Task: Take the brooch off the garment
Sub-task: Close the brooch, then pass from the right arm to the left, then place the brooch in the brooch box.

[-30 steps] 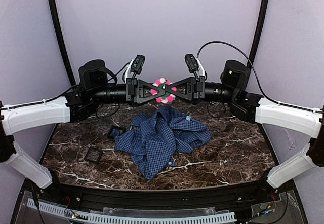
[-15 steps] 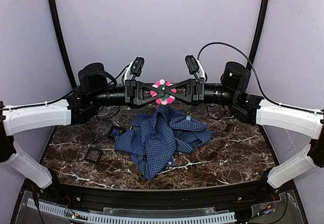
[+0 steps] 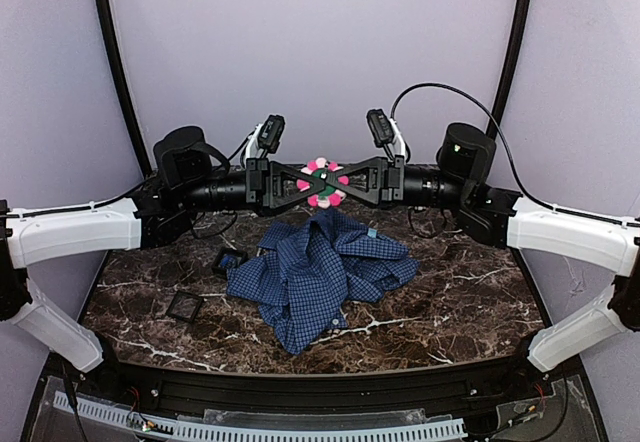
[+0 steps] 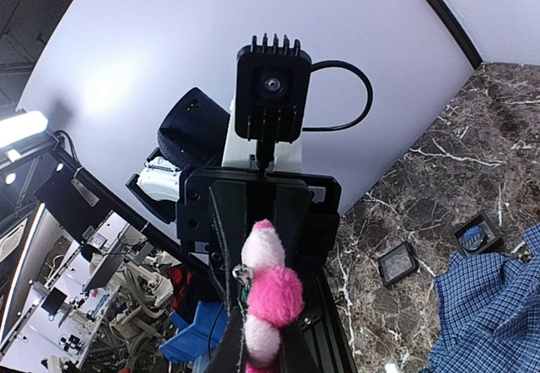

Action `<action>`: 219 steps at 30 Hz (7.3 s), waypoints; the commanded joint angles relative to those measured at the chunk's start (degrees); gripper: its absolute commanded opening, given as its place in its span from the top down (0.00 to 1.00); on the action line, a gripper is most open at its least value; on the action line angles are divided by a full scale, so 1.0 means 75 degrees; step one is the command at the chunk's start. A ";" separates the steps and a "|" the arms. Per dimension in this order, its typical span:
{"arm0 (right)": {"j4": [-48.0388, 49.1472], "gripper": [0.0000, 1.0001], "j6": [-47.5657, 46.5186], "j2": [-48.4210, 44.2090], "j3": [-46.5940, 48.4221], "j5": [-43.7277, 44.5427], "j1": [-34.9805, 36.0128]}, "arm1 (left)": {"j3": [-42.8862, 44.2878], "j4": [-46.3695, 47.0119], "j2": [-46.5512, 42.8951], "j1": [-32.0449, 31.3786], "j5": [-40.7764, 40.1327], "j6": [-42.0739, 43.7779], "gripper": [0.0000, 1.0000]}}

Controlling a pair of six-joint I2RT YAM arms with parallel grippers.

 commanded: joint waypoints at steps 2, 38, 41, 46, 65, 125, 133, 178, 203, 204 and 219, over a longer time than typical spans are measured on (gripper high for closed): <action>0.0258 1.00 -0.0888 -0.0550 0.0412 -0.0427 -0.0059 | -0.0034 -0.0415 -0.0034 0.0401 -0.0358 -0.0737 0.99; -0.0387 1.00 -0.0846 0.0083 0.0793 -0.0770 -0.0123 | 0.0488 -0.1409 0.0579 0.0454 0.1151 -0.0464 0.99; -0.0409 1.00 -0.0748 0.0155 0.0793 -0.0804 -0.0153 | 0.0620 -0.1720 0.0600 0.0453 0.1227 -0.0191 0.99; -0.0445 1.00 -0.0609 0.0262 0.0740 -0.0801 -0.0203 | 0.0853 -0.2467 0.0616 0.0452 0.1304 0.0427 0.99; -0.0673 1.00 -0.0663 0.0441 0.0848 -0.1265 -0.0227 | 0.1534 -0.3808 0.1012 0.0453 0.1557 0.1201 0.99; -0.0221 1.00 -0.0283 0.0341 0.0346 -0.1281 -0.0415 | 0.0837 -0.2091 0.0054 0.0651 0.0845 0.1013 0.61; -0.0339 1.00 -0.0294 0.0444 0.0378 -0.1201 -0.0432 | 0.0921 -0.2036 0.0166 0.0643 0.1077 0.0960 0.97; -0.3875 0.26 -0.1630 -0.1033 -0.0014 0.3076 -0.1261 | -0.1732 -1.1615 -0.1811 0.0957 -0.8254 0.1221 0.99; -0.3991 0.25 -0.1431 -0.1489 -0.0307 0.3289 -0.1258 | -0.1655 -1.0440 -0.0575 0.0959 -0.7098 0.1778 0.70; -0.4006 0.25 -0.1442 -0.1483 -0.0301 0.3290 -0.1258 | -0.1644 -1.0351 -0.0646 0.0956 -0.6971 0.1810 0.65; -0.4808 0.02 -0.2645 -0.0799 -0.0080 0.3390 -0.2251 | -0.1744 -0.8962 -0.1590 0.1797 -0.5778 0.2683 0.01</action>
